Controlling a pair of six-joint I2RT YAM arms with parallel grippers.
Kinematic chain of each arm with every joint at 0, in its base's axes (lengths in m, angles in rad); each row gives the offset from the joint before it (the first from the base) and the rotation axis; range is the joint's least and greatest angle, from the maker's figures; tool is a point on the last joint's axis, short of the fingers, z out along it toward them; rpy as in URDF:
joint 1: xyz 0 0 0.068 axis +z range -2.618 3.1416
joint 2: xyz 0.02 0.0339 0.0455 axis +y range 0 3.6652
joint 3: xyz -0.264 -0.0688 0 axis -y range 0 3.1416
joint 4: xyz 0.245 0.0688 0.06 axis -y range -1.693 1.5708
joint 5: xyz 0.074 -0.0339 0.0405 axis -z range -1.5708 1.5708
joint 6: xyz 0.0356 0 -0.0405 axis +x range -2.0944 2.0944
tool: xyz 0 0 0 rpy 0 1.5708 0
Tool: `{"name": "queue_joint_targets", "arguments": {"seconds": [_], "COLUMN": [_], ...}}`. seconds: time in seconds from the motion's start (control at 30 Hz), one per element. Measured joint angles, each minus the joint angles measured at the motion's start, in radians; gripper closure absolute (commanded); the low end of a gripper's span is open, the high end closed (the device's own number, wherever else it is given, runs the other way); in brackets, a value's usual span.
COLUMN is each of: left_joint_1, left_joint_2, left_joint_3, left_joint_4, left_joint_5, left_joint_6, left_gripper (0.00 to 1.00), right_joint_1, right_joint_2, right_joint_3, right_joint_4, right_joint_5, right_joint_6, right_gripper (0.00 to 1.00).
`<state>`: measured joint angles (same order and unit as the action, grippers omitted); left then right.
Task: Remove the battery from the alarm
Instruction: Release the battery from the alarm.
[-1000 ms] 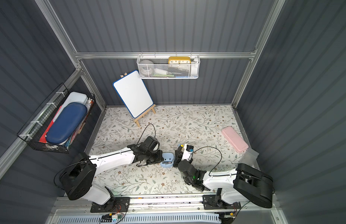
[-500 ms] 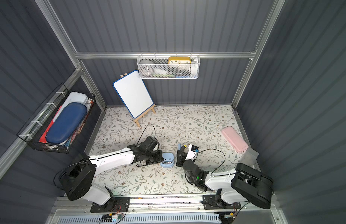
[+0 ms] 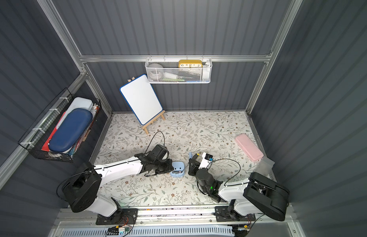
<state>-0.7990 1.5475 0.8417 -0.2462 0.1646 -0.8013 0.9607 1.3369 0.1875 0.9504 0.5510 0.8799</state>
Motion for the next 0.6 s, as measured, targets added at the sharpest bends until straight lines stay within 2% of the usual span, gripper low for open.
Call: {"name": "queue_joint_targets", "arguments": {"seconds": [0.6], "left_joint_1": [0.000], "left_joint_2": [-0.006], "left_joint_3": [-0.007], "left_joint_4": [0.007], "left_joint_5": [0.000], "left_joint_6": [0.000], "left_gripper": [1.00], "right_joint_1": [-0.051], "right_joint_2": [0.009], "right_joint_3": [-0.044], "right_joint_4": [0.061], "right_joint_5": [-0.067], "right_joint_6": [0.077], "right_gripper": [1.00]}}
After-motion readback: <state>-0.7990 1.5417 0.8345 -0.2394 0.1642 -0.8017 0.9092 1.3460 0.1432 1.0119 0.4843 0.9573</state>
